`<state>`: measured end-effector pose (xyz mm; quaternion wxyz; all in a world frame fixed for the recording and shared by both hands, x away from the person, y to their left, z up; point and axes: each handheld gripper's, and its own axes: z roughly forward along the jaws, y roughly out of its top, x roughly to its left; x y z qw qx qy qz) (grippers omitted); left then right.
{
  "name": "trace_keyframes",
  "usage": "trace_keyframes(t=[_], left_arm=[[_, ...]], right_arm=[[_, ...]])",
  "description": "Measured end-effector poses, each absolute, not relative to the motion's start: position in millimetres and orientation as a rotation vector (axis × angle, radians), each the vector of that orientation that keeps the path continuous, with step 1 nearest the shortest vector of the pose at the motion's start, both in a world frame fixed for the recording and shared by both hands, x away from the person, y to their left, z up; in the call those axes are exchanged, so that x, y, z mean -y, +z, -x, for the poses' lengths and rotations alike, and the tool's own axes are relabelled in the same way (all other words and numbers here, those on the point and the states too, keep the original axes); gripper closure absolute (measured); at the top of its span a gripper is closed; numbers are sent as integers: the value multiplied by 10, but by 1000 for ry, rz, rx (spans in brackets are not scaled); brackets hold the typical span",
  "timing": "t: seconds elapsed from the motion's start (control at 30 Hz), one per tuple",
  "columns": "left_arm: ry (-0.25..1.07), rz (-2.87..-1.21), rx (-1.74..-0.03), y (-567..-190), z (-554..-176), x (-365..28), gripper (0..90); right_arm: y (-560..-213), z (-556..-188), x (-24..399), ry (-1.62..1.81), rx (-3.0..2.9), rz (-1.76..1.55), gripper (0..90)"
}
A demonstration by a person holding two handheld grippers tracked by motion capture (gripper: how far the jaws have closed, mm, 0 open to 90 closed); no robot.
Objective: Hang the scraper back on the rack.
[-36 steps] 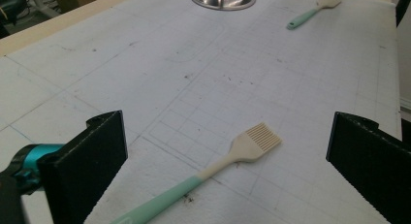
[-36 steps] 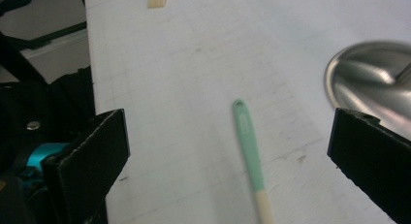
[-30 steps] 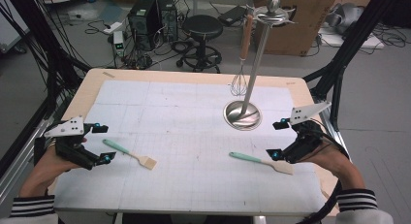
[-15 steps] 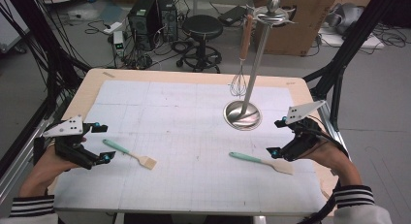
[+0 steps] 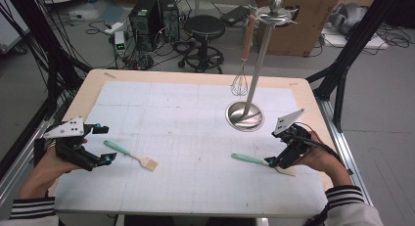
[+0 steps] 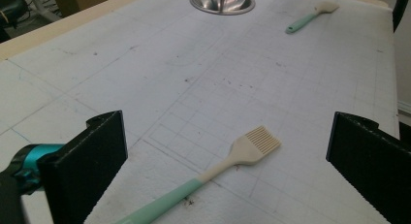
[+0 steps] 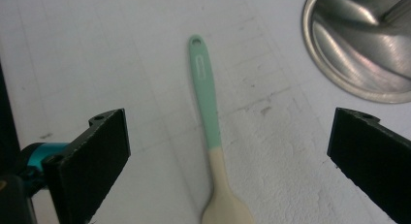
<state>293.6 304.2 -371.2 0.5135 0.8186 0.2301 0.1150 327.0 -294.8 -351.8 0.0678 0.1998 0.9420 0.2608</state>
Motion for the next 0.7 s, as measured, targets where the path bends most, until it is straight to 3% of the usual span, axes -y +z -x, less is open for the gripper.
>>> trace_keyframes(t=[0.5,0.6,0.7], left_arm=[[277,-1971,-555,-3714,-2930,-3034,17],[277,-1973,-552,-3712,-2929,-3035,17],[278,-1970,-552,-3710,-2926,-3036,17]], right_arm=[[-3829,-3321,2866,529,-2961,-567,60],[-3861,-3318,2855,512,-2977,-556,146],[-3902,-3326,2838,482,-2990,-535,168]])
